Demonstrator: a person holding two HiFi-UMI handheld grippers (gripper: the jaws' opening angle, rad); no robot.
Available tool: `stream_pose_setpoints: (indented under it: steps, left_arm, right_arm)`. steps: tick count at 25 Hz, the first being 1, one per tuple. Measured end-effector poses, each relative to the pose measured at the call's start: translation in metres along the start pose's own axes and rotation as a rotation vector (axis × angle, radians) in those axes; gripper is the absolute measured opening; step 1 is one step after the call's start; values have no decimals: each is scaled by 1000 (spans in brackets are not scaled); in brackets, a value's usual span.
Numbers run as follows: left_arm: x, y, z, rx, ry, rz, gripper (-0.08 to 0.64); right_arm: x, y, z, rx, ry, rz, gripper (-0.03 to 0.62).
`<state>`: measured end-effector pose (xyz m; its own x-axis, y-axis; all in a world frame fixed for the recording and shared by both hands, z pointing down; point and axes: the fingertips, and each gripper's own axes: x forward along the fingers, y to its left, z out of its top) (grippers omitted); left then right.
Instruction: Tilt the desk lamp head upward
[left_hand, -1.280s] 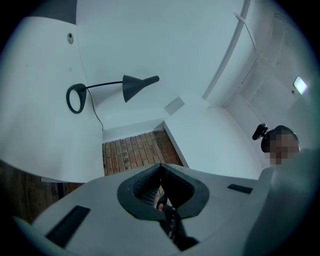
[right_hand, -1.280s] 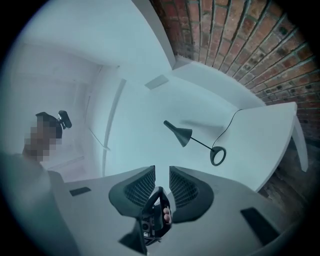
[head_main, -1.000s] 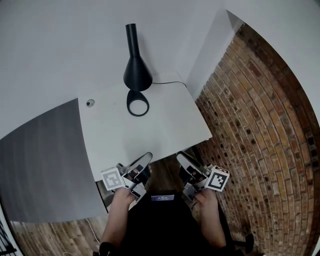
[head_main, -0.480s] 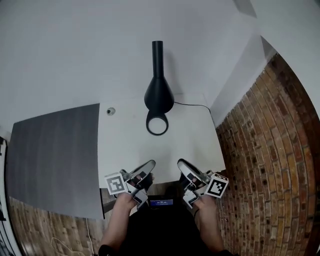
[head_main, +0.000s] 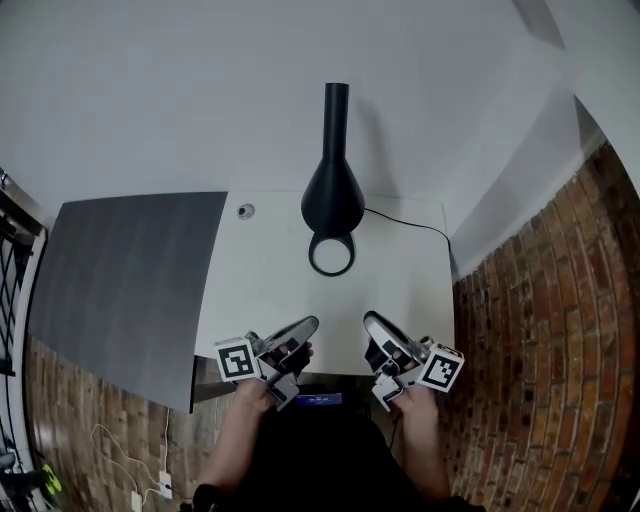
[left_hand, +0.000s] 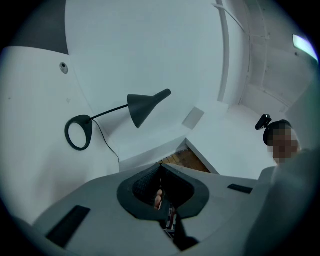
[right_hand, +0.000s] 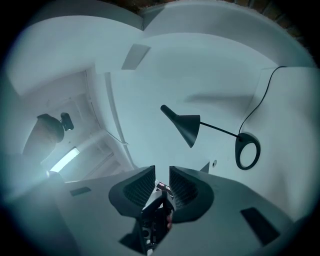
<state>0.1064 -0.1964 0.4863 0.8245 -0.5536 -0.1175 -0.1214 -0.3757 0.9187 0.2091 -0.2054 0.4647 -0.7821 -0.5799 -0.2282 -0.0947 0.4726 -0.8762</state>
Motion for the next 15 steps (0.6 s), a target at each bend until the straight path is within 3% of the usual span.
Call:
stream_pose_setpoints:
  steps: [8,15]
  left_arm:
    - [8,17,18,65,3,59,9]
    - [20,48,43,-24,18,13,9]
  right_arm:
    - [16,-7,9,4,37,30,92]
    - [34,-16,18,-29,-3,-26,92]
